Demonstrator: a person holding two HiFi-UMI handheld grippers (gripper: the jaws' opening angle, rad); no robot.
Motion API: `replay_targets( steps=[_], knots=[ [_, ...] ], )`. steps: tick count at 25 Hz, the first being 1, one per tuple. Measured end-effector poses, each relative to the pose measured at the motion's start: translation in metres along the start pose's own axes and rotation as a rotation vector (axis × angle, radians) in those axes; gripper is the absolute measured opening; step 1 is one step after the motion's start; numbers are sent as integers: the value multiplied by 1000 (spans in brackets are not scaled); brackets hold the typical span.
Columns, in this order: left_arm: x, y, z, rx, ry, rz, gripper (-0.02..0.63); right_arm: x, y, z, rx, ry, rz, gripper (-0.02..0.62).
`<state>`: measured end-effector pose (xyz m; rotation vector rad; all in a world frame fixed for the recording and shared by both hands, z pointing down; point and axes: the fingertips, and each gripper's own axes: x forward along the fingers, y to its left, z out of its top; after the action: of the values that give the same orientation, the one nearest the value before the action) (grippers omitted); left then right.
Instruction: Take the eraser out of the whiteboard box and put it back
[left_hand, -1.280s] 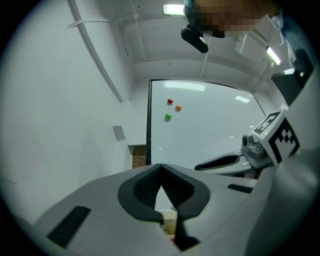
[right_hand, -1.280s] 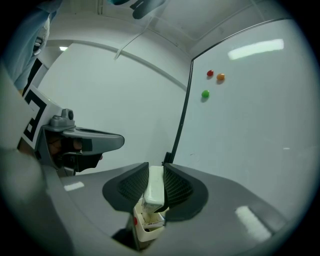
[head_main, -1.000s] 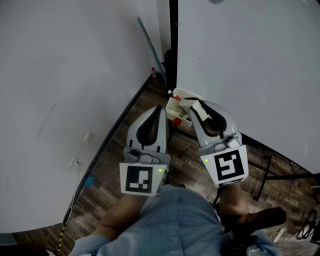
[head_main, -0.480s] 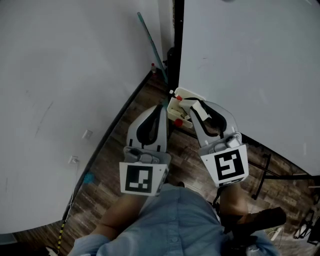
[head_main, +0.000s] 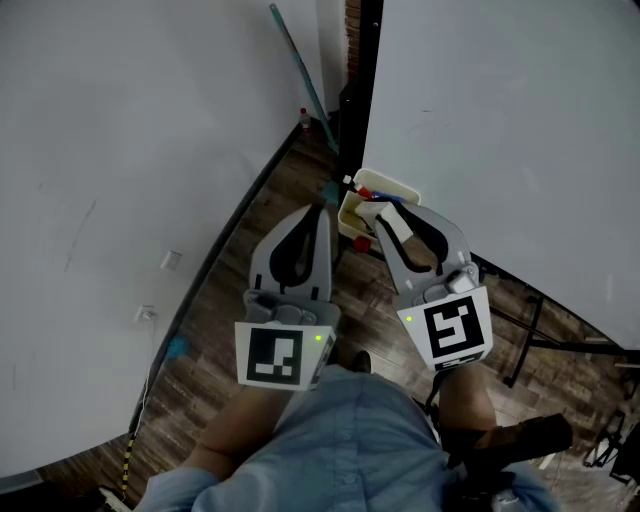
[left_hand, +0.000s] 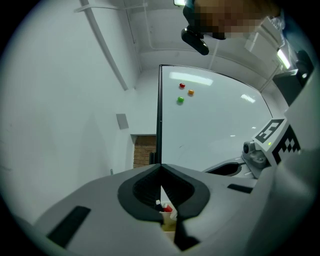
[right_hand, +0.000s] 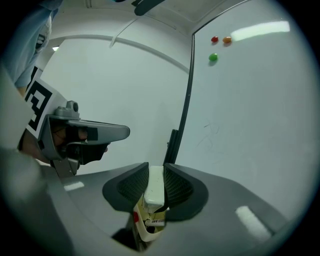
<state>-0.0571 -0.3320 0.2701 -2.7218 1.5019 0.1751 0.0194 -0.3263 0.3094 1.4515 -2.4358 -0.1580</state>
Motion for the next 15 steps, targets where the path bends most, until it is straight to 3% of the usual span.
replay_targets(
  steps=[15],
  knots=[
    [21,18,-32,-36,70,-15,3,36,8,-45,41,112,33,98]
  ],
)
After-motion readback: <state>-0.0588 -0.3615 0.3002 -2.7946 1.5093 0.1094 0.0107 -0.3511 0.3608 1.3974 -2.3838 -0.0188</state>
